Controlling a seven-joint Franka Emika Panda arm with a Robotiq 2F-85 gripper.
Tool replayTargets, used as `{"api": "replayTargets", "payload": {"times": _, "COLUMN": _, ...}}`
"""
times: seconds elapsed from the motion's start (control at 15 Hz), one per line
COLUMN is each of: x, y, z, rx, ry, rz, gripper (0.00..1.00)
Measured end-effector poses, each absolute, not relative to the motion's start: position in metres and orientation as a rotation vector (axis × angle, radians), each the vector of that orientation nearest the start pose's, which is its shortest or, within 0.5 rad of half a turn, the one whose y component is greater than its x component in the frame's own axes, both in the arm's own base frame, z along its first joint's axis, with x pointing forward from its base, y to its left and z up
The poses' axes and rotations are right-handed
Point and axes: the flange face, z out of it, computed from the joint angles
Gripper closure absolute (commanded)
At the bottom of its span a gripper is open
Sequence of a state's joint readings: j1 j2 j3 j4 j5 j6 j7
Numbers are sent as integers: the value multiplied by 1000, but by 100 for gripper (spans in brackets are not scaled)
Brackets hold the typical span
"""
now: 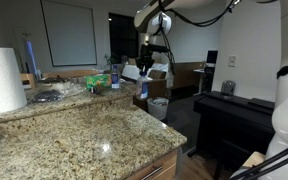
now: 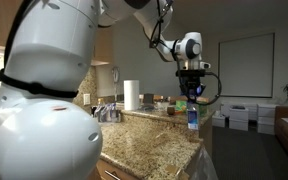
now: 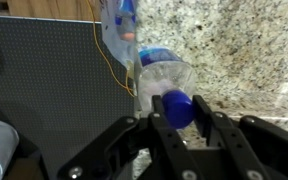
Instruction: Put the bottles on the counter in the plastic on the side of the counter
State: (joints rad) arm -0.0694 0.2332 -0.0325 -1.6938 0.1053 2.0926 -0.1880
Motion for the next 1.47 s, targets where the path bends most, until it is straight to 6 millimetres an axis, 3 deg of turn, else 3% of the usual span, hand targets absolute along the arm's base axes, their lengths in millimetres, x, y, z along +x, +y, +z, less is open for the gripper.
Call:
{"api": "replayTargets", "payload": {"times": 0.13, "x": 635, "y": -124, "z": 466, "rx": -3034, "ry": 4, "rz": -268, "gripper": 92}}
{"api": "replayTargets", "payload": {"times": 0.27, "x": 623, "y": -183, "z": 445, "rx": -2970, "ry": 80, "rz": -264, "gripper": 92}}
{"api": "replayTargets", "payload": {"times": 0.4, "x": 611, "y": -225, "z": 411, "rx": -2903, "ry": 138, "rz": -238, "gripper": 92}}
{"api": "replayTargets", "payload": {"times": 0.53, "x": 604, "y": -250, "z": 374, "rx": -2847, "ry": 190, "rz": -188, "gripper": 92}}
{"api": "replayTargets", "payload": {"times": 0.73, "x": 596, "y": -258, "z": 319, "rx": -2787, "ry": 243, "rz": -78, "gripper": 92}}
{"api": "replayTargets", "payload": {"times": 1.0, "x": 596, "y": -239, "z": 267, "rx": -2732, "ry": 243, "rz": 34, "gripper": 92}}
{"api": "replayTargets", "payload": {"times": 1.47, "x": 598, "y": -205, "z": 219, "rx": -2652, "ry": 216, "rz": 143, "gripper": 92}}
